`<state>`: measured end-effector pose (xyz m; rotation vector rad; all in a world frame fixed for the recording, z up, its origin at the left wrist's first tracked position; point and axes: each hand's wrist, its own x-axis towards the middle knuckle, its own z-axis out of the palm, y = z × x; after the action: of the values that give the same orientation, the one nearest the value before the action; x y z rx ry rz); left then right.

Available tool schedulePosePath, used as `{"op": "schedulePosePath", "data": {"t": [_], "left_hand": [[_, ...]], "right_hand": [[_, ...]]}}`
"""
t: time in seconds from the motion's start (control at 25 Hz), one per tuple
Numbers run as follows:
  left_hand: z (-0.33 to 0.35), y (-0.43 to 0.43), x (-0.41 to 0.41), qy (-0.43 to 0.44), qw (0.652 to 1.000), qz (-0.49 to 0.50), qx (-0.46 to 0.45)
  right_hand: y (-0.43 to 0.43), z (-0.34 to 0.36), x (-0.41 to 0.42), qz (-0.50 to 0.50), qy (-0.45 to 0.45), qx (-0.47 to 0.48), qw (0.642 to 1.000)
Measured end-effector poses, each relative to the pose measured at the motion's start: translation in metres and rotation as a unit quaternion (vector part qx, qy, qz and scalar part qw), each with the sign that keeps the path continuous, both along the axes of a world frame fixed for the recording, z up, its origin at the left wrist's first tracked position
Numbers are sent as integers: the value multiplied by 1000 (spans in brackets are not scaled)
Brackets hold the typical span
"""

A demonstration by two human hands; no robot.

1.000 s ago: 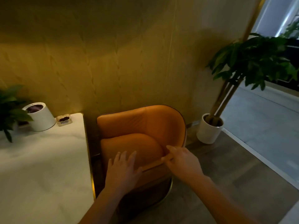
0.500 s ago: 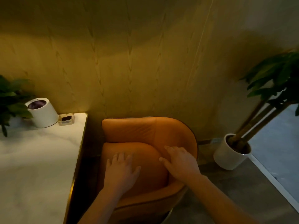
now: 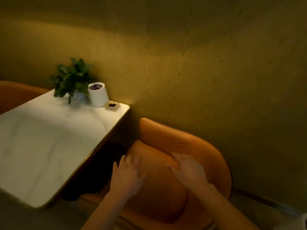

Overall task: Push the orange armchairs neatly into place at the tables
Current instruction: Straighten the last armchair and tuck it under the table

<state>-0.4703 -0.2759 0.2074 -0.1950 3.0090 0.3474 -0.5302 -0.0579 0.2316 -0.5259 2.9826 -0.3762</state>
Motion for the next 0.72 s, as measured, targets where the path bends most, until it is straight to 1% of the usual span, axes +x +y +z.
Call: {"op": "schedulePosePath", "data": {"t": [0.16,0.28,0.6,0.72], "left_hand": [[1,49,16,-9,994,109,10],[-1,76,34,-20,987,159,26],[-28,110,66,-13,978,201,57],[-45,133,72,-20,975,214,61]], "right_hand": [[33,-7,-15,88,-27,16,996],[50,-13,-18,128,-37,27,991],[77,-35,-12,157,-36,46,986],[97,-50,-23,166,-53,65,982]]}}
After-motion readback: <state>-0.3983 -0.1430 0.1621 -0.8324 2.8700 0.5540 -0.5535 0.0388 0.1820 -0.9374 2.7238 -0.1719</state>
